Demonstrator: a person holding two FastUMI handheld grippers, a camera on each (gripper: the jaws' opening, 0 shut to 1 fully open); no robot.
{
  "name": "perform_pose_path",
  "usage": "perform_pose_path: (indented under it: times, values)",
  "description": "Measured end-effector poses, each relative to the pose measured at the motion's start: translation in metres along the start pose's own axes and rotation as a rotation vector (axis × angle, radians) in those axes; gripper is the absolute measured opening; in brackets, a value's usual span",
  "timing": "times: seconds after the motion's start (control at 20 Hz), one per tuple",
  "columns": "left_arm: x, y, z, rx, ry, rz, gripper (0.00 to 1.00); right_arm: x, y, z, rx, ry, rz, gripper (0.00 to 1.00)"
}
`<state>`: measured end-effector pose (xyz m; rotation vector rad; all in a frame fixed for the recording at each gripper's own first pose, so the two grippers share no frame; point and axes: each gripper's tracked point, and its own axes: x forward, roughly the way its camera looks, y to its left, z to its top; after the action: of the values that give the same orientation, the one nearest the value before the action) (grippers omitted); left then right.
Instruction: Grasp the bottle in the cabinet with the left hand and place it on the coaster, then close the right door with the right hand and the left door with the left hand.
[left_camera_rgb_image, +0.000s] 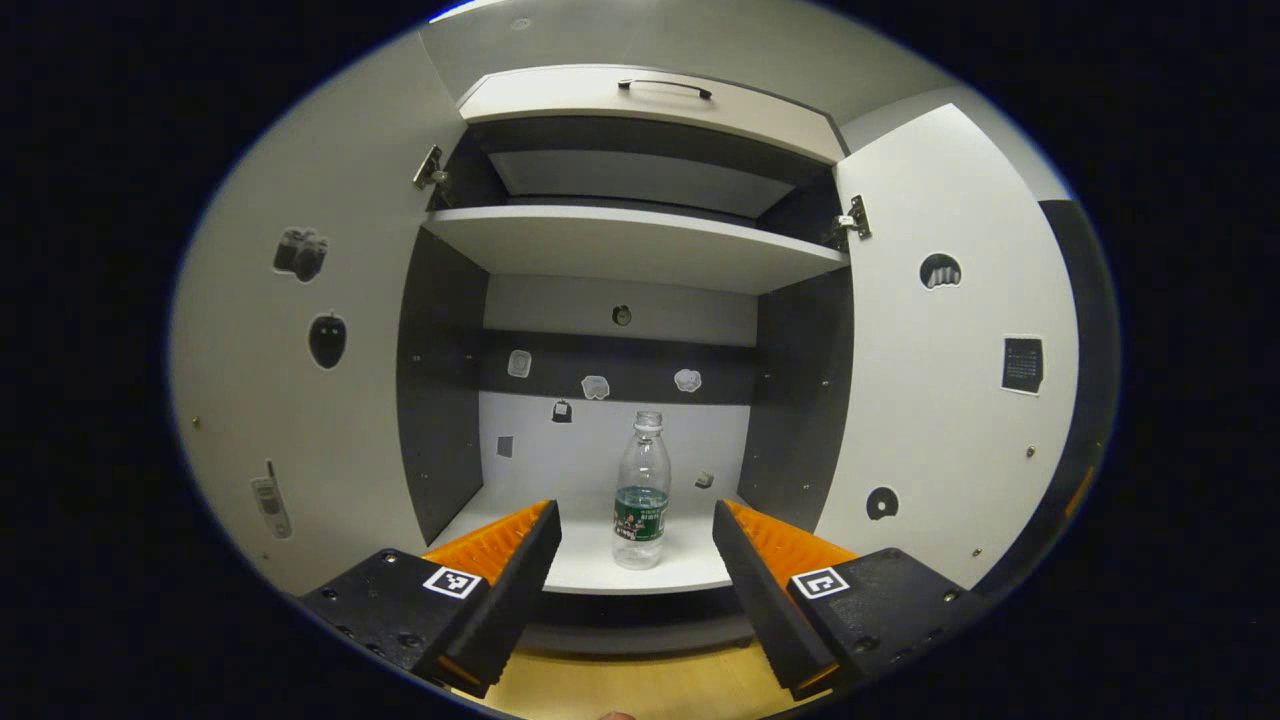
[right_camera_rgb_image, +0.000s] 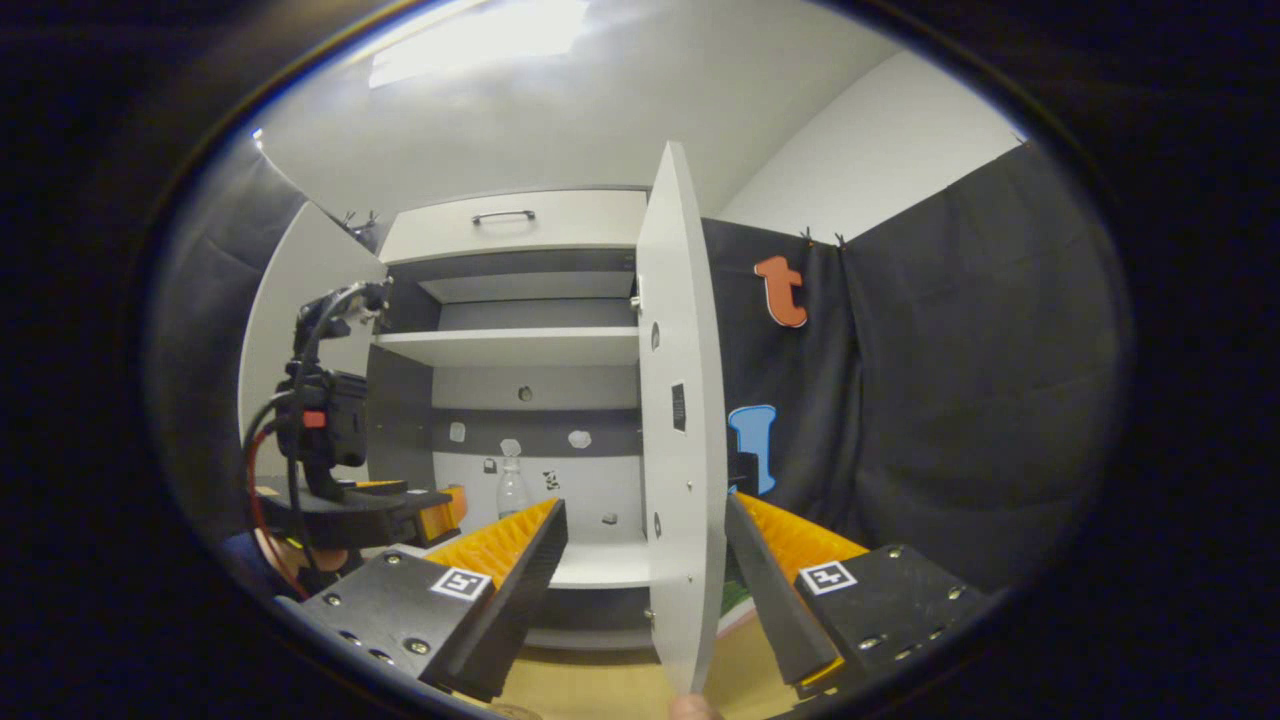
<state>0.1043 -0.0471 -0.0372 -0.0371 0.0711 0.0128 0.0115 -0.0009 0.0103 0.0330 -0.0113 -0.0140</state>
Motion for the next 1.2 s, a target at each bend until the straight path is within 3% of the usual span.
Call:
perform_pose_path:
  times: [0.55,0.9,1.1,1.15,1.2]
  values:
    - [0.128,-0.004,-0.034,-0.032,0.063,0.019,0.97,-0.002,-0.015,0.017,-0.07,-0.047,-0.199,0.93]
    - [0.175,0.007,-0.049,0.011,0.072,0.094,0.97,-0.011,-0.052,-0.001,-0.109,0.011,-0.265,0.96]
    - [0.193,0.007,-0.06,-0.016,0.099,0.109,0.97,-0.016,-0.062,-0.006,-0.114,0.032,-0.293,0.96]
    - [0.194,0.007,-0.06,-0.019,0.104,0.111,0.96,-0.016,-0.063,-0.007,-0.112,0.035,-0.294,0.96]
    - [0.197,0.009,-0.064,-0.012,0.098,0.121,0.87,-0.018,-0.063,-0.008,-0.109,0.04,-0.294,0.96]
